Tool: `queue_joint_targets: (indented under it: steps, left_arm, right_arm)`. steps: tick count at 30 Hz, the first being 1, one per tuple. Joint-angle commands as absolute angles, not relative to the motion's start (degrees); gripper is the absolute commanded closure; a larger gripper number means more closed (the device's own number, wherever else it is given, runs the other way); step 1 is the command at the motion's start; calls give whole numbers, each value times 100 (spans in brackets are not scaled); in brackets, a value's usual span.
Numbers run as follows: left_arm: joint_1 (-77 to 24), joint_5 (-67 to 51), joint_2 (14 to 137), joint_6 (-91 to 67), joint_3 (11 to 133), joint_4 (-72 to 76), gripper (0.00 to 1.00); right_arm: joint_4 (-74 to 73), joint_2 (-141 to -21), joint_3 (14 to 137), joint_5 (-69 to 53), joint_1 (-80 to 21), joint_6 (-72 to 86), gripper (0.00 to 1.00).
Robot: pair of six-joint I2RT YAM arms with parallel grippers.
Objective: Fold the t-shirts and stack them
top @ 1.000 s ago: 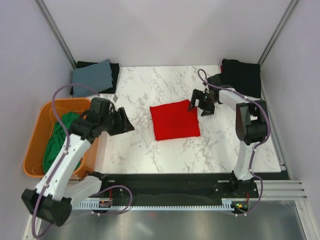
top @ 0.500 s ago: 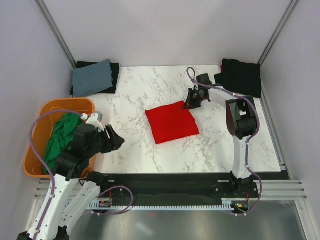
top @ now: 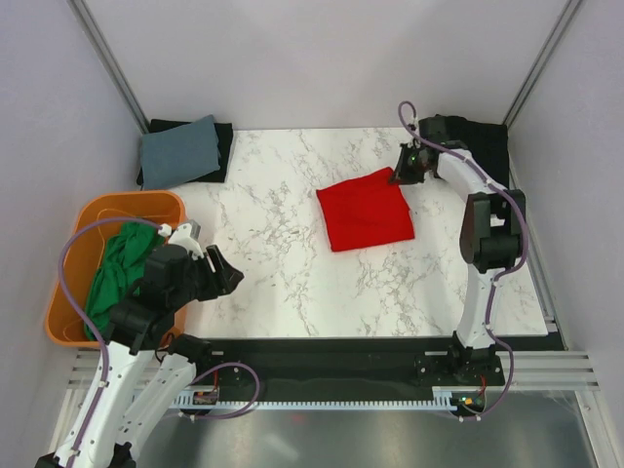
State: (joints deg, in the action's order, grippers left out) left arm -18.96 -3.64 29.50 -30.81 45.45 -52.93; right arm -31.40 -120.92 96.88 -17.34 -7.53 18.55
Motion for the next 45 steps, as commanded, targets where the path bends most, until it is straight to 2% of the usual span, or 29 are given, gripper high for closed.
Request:
queue_joint_targets:
  steps: [1,7,13,22,37,45]
  left_arm:
    - [-1846,-475,2962,-3208,4518,-5062,37]
    - [-1802,-492,2997,-3208,4482,-5036,36]
    - [-1793,-439,2979,-3243,4465,-5036,32]
    - [-1688,-492,2988,-3217,4447,-5010,30]
    - [-1626,-536,2979,-3199,4430,-4992,30]
    - [-1608,-545,3015,-3208,4412,-4983,30]
  right_arm:
    - [-3366,-11716,10309,-1284,-457,1354,100]
    - [-3594,-11751,11126,-1037,-62,977,100]
    - [-4087,-12014,12697,-791,334,589,100]
    - [-4227,-12032,13674,-1203,764,606,100]
    - [-3973,-12339,14133,-1310,1090,1063,100]
    - [-3604,-12612,13948,-1239,1230,1239,100]
